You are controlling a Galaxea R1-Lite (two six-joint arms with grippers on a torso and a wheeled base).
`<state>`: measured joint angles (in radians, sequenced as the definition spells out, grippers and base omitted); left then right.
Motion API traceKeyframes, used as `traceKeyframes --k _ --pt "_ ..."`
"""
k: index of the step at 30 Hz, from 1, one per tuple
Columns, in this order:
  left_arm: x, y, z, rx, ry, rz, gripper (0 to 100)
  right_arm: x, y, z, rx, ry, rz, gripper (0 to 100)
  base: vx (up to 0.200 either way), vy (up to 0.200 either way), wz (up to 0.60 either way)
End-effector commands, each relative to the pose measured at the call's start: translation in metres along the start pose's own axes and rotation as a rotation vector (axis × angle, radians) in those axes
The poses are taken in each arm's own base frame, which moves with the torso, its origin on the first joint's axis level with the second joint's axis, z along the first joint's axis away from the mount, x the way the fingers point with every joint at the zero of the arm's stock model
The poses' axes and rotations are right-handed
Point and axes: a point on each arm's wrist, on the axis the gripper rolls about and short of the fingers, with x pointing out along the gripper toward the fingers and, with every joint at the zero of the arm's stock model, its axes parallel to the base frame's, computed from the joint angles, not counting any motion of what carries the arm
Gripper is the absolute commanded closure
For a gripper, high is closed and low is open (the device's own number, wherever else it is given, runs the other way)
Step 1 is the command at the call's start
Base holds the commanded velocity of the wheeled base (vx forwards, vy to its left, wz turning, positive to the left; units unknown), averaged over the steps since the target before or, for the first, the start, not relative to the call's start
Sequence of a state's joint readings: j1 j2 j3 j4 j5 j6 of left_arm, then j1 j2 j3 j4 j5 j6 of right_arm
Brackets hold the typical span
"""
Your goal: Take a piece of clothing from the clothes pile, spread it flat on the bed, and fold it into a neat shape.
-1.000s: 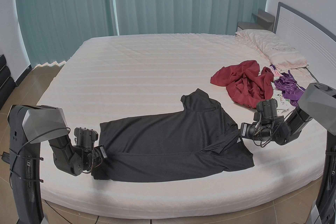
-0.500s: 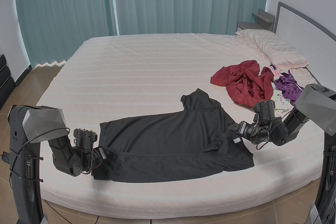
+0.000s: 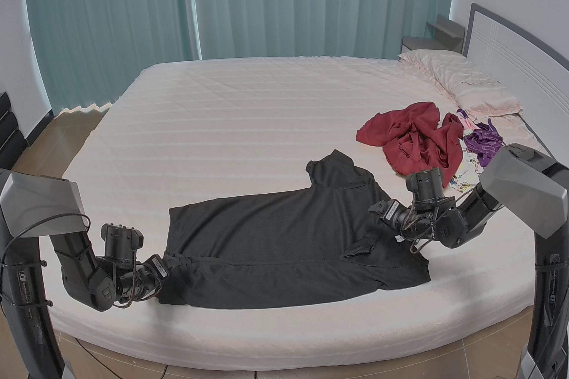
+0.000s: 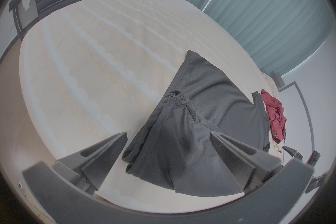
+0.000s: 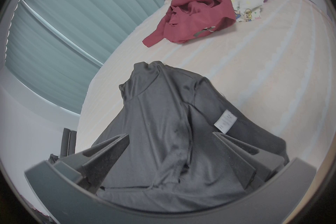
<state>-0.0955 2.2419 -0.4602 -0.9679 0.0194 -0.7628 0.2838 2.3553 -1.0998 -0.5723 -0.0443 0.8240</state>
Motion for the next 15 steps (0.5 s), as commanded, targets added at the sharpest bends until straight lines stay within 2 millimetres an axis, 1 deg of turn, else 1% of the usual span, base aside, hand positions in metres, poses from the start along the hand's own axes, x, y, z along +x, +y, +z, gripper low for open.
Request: traceKeyframes --k 1,3,5,7,14,15 --pt "-0.007 0.005 -0.006 -0.022 0.008 -0.018 0 0.028 0.005 -0.013 -0.016 -0.013 -0.016 0 0.000 0.000 0.00" --pt "-0.009 0.005 -0.009 -0.018 0.007 -0.026 0 0.034 0.003 -0.014 -0.020 -0.012 -0.019 0 0.000 0.000 0.00" --pt "-0.009 0.005 -0.020 0.008 0.034 -0.019 0 0.038 0.002 -0.016 -0.031 -0.011 -0.020 0 0.000 0.000 0.00" --pt "-0.006 0.004 -0.025 0.017 0.039 -0.012 0 0.042 0.001 -0.017 -0.034 -0.010 -0.022 0 0.000 0.000 0.00" --pt "-0.007 0.005 -0.026 0.020 0.031 -0.012 0 0.045 0.005 -0.014 -0.033 -0.022 -0.009 0 0.000 0.000 0.00" --pt "-0.007 0.006 -0.026 0.020 0.032 -0.011 0 0.047 0.008 -0.013 -0.035 -0.030 0.002 0 0.000 0.000 0.00"
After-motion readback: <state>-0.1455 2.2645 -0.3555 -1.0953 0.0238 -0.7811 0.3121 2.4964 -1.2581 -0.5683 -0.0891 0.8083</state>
